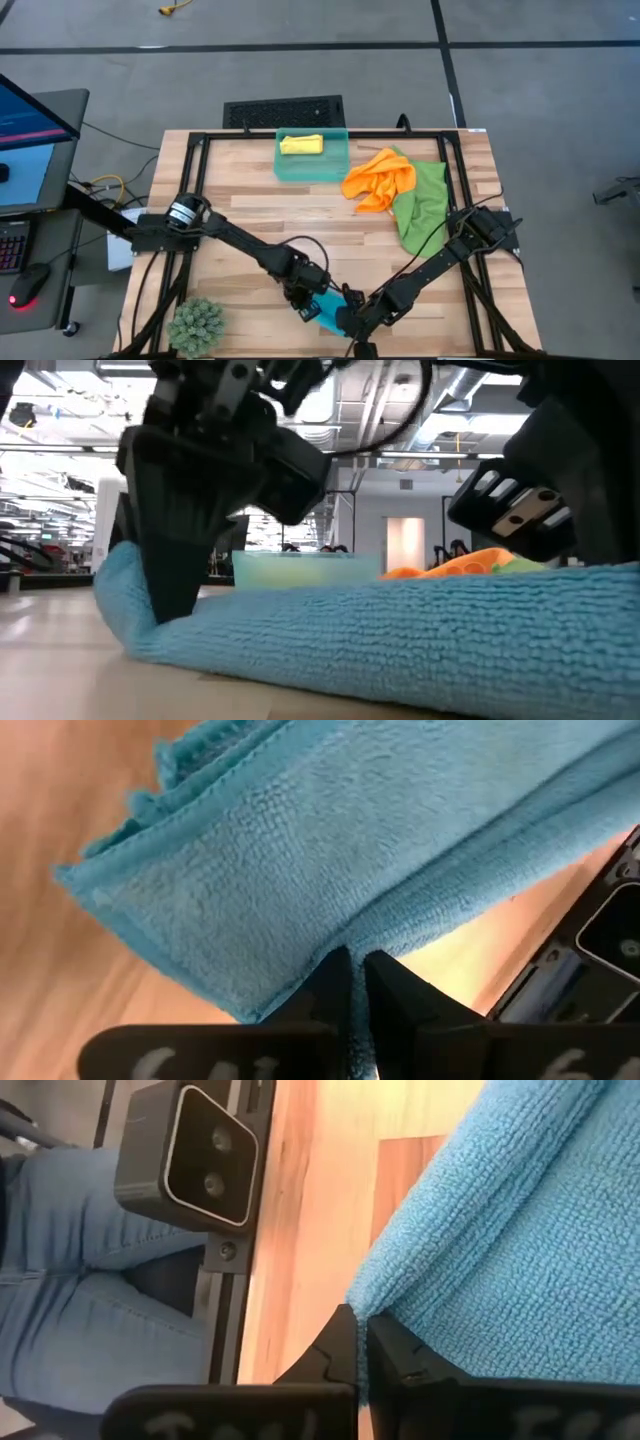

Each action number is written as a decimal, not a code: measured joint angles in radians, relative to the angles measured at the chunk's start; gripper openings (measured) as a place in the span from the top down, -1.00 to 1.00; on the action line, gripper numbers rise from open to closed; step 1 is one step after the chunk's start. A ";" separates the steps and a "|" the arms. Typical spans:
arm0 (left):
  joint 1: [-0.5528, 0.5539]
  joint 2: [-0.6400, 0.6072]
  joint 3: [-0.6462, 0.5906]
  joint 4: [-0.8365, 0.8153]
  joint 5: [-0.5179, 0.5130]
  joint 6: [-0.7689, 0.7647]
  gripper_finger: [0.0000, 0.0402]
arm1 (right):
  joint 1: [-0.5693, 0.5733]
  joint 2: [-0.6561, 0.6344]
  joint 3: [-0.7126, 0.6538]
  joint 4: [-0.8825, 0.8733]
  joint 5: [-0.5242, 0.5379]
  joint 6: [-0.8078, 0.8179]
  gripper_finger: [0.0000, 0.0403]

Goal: Roll microfiber towels into tight, uniform cylinder then place into a basket
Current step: Roll the blue microfiber towel

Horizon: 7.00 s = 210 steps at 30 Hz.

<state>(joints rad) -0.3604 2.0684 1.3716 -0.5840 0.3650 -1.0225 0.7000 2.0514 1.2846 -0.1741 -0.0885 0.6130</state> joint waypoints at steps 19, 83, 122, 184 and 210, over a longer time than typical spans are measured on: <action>0.056 0.010 -0.002 -0.002 0.047 0.005 0.94 | 0.010 -0.002 0.000 -0.037 0.075 -0.042 0.69; 0.048 0.012 -0.003 -0.035 0.083 -0.029 0.94 | 0.056 -0.032 0.003 -0.103 0.380 -0.389 0.01; -0.009 0.008 -0.001 -0.027 -0.025 0.350 0.32 | 0.038 0.044 0.005 -0.095 0.328 -0.131 0.94; -0.260 -0.167 -0.261 0.292 -0.891 0.774 0.37 | 0.004 0.043 0.002 -0.089 0.253 -0.120 0.94; -0.046 -0.169 -0.261 0.349 -0.510 1.027 0.37 | -0.017 0.042 0.002 -0.079 0.164 -0.205 0.92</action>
<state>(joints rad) -0.4066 1.8999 1.1107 -0.2350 -0.1448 0.0048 0.6830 2.0933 1.2861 -0.2534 0.0752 0.4081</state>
